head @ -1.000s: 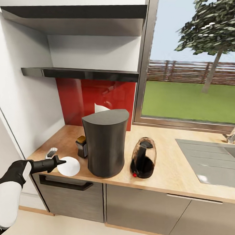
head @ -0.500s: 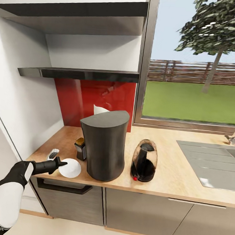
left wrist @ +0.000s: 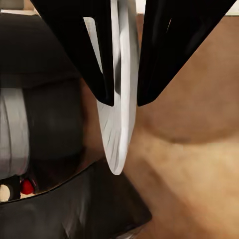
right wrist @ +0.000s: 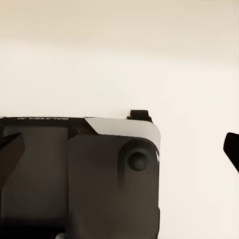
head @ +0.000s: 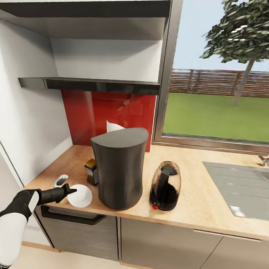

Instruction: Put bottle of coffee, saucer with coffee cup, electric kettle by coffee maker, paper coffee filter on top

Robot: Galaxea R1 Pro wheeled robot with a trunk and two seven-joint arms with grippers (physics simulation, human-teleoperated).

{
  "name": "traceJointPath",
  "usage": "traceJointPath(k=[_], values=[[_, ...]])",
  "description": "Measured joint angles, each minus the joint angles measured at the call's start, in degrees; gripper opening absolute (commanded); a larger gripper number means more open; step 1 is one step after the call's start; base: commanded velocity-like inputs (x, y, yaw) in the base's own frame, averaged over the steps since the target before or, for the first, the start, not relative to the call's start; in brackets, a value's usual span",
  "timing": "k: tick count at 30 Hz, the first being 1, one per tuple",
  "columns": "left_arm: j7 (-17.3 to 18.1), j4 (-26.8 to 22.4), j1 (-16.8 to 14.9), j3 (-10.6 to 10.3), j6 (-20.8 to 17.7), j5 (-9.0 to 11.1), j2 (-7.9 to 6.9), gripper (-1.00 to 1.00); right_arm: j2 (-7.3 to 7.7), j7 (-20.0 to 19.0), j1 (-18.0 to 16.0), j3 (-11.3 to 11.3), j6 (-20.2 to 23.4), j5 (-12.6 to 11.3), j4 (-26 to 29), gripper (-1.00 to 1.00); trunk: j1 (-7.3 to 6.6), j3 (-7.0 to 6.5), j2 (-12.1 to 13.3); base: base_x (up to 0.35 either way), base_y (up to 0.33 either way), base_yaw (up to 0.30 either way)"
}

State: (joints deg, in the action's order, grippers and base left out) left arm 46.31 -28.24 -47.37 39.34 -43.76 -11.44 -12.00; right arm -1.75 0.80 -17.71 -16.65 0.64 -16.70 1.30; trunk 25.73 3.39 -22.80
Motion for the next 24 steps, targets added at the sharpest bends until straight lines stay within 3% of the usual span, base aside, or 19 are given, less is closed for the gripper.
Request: traceJointPath(k=[15,24], values=[[-0.9,0.8,0.0,0.0,0.1,0.2,0.36,-1.0,0.79,0.0,0.0,0.0,0.0,0.1,0.0,1.0,0.01,0.0,0.0,0.066,0.0,0.0],[-0.9,0.7,0.0,-0.1,0.2,0.1,1.9,-1.0,0.79,0.0,0.0,0.0,0.0,0.1,0.0,1.0,0.02,0.0,0.0,0.002,0.0,0.0]])
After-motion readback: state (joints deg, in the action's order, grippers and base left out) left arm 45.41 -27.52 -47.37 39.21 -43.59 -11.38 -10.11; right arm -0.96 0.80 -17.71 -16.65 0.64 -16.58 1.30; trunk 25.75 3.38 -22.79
